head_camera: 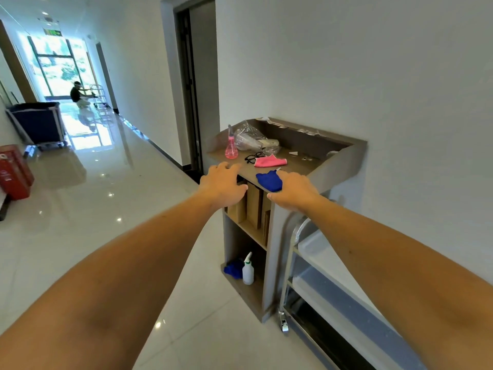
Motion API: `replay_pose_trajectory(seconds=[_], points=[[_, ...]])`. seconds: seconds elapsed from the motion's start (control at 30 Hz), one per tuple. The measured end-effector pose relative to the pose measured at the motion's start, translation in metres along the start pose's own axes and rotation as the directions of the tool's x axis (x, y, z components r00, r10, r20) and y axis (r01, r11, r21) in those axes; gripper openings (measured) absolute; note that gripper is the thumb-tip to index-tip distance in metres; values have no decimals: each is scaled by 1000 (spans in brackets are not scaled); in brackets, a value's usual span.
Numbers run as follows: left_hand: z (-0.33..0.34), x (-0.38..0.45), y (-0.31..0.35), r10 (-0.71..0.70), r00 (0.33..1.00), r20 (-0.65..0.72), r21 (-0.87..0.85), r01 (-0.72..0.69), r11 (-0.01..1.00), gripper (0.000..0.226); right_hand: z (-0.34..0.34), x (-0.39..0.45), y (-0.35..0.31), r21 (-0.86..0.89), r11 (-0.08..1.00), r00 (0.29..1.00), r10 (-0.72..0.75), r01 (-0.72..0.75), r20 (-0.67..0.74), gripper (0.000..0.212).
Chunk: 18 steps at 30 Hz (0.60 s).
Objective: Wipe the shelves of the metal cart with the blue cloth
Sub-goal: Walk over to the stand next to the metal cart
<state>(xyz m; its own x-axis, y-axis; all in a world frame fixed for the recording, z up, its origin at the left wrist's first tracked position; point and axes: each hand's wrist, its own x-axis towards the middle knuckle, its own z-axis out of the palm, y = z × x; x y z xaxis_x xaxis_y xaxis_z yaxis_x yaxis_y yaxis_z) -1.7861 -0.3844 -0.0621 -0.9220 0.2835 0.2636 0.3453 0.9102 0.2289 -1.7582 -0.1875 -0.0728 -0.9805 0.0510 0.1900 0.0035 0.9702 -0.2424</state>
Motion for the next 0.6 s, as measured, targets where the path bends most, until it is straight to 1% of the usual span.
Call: replay_pose_trajectory(seconds=[0.13, 0.23, 0.33, 0.5, 0.6], points=[[21, 51, -16, -1, 1000, 9, -3, 1, 1000, 63, 17, 55, 8, 10, 1000, 1000, 11, -11, 14, 52], [40, 97, -24, -2, 1000, 9, 2, 2, 1000, 64, 30, 101, 20, 27, 1000, 1000, -8, 8, 4, 48], [58, 148, -27, -3, 1000, 18, -10, 3, 1000, 66, 43, 150, 37, 52, 999, 1000, 7, -8, 8, 39], [87, 225, -28, 1, 998, 64, -4, 0, 1000, 68, 62, 224, 63, 34, 999, 995, 34, -37, 93, 32], [108, 259, -30, -14, 995, 102, 11, 13, 1000, 69, 76, 259, 75, 22, 998, 991, 56, -59, 121, 26]])
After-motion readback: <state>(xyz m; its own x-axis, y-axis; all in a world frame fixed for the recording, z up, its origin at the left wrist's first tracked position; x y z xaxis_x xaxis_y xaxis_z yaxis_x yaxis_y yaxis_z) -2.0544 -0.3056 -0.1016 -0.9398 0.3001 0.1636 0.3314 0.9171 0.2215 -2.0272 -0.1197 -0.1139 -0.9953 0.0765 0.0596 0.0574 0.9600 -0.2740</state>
